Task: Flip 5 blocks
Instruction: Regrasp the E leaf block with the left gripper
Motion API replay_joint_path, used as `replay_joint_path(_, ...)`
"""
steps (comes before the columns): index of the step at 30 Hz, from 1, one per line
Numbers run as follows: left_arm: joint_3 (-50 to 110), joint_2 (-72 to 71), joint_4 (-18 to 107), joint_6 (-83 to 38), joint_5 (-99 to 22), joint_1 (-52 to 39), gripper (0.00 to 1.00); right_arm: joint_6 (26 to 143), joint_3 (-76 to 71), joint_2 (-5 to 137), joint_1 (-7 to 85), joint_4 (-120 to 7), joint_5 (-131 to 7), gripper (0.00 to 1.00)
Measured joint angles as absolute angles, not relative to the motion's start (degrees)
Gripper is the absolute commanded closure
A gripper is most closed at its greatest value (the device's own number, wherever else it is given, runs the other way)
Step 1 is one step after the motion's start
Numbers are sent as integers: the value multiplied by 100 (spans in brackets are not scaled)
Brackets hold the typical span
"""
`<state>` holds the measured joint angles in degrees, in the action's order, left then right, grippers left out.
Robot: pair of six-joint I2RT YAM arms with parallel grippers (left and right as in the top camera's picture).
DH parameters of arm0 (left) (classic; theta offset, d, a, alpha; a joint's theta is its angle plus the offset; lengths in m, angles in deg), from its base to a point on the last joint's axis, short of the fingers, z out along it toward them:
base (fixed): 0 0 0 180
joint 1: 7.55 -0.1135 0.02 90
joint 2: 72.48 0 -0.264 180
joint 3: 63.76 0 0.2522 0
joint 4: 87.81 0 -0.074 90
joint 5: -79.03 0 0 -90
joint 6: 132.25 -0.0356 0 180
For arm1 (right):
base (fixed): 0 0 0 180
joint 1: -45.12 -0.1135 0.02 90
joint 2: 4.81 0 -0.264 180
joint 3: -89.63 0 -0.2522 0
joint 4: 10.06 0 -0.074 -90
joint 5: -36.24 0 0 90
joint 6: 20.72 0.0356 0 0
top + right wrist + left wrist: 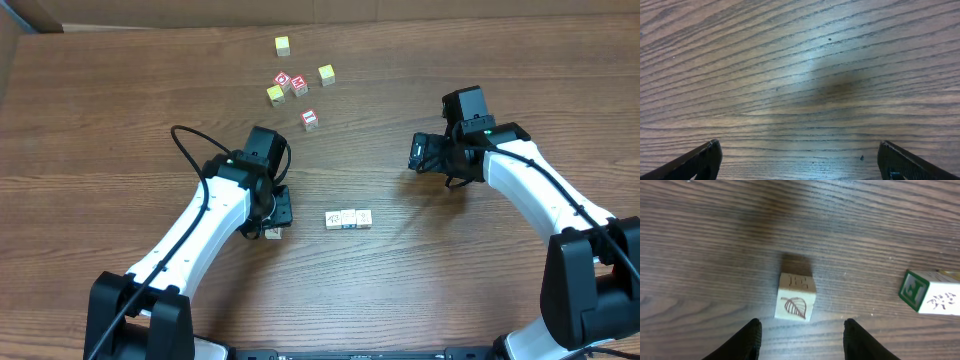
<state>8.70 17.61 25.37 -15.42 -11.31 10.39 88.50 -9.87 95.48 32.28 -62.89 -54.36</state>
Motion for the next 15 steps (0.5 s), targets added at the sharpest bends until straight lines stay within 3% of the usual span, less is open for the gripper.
replay_joint_path(15,231,1765,3308,-1551,-1131,1039,55,8853,-987,9548,3228,-6291,-5439,0)
